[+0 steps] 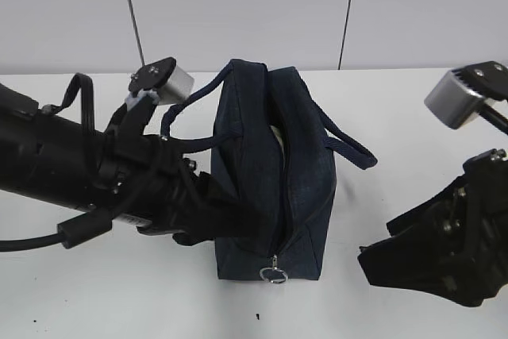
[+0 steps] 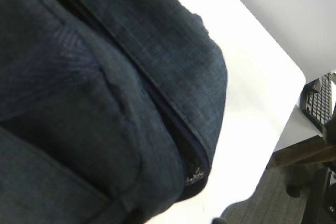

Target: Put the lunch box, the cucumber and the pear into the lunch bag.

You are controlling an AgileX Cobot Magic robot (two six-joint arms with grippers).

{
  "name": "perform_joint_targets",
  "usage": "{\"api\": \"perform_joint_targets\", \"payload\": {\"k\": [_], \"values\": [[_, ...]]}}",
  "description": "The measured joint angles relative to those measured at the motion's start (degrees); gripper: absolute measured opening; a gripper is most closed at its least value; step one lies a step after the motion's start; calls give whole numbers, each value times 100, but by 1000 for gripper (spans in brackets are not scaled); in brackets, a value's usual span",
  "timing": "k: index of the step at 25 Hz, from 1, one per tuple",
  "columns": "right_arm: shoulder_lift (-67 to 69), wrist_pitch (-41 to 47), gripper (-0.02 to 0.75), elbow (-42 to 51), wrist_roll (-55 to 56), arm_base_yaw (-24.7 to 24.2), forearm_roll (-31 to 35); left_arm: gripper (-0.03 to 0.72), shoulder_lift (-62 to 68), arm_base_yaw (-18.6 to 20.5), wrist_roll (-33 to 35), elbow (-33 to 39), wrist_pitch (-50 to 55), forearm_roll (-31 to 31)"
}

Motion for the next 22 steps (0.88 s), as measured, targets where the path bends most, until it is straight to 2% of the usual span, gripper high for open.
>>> {"api": "perform_joint_targets", "payload": {"k": [3, 7, 9, 14, 19, 22], "values": [[0, -11, 449, 0, -13, 0, 0, 354, 0, -6, -312, 0, -52, -87], [0, -11, 449, 0, -58, 0, 8, 340, 0, -20, -399, 0, -307, -578], [0, -21, 449, 0, -84, 0, 8, 316, 0, -20, -412, 0, -467, -740], [0, -21, 449, 0, -171, 0, 8, 202, 10, -20, -416, 0, -606, -770], [0, -21, 449, 11, -351, 0, 14, 155, 65, -20, -416, 0, -595, -777], [0, -121, 449, 149, -537, 0, 207, 65, 78, -20, -416, 0, -595, -747]]}}
